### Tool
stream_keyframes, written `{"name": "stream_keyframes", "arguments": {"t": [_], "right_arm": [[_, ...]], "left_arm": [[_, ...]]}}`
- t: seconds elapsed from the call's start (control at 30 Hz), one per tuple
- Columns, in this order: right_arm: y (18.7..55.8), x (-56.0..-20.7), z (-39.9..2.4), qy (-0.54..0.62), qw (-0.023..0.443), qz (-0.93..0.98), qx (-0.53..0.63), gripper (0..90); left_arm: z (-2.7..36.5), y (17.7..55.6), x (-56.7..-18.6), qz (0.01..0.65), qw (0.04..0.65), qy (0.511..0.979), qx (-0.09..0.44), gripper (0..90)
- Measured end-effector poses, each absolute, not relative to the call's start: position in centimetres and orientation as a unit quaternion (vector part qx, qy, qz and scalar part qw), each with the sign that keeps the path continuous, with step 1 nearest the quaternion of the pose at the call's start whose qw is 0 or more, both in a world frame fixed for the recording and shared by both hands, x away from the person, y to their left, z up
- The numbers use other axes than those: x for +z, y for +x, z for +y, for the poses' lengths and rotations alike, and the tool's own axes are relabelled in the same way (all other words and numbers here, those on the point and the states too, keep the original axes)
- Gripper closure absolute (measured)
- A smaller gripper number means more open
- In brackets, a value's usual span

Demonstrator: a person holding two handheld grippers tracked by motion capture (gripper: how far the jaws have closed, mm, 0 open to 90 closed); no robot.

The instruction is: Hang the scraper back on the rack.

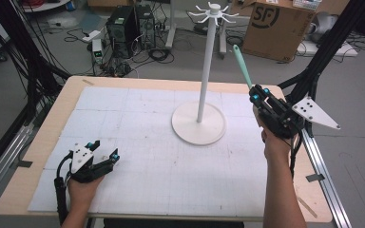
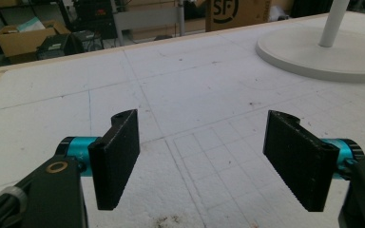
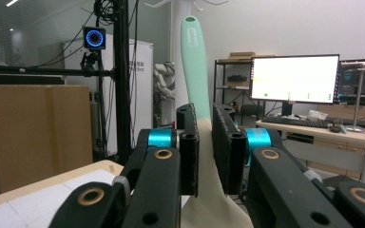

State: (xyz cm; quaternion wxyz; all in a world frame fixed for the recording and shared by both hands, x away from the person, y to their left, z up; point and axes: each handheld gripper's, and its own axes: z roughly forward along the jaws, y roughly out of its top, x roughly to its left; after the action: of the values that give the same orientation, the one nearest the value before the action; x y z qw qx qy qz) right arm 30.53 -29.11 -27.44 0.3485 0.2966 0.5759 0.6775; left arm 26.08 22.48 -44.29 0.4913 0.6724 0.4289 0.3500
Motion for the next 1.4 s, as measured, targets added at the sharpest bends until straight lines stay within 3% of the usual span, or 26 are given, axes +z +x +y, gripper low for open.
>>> {"name": "stream_keyframes", "arguments": {"t": [1.4], "right_arm": [[32.3, -22.7, -28.5, 0.292, 0.356, 0.571, 0.679, 81.8]], "left_arm": [[22.4, 26.1, -44.3, 0.43, 0.488, 0.675, 0.349, 28.6]]}}
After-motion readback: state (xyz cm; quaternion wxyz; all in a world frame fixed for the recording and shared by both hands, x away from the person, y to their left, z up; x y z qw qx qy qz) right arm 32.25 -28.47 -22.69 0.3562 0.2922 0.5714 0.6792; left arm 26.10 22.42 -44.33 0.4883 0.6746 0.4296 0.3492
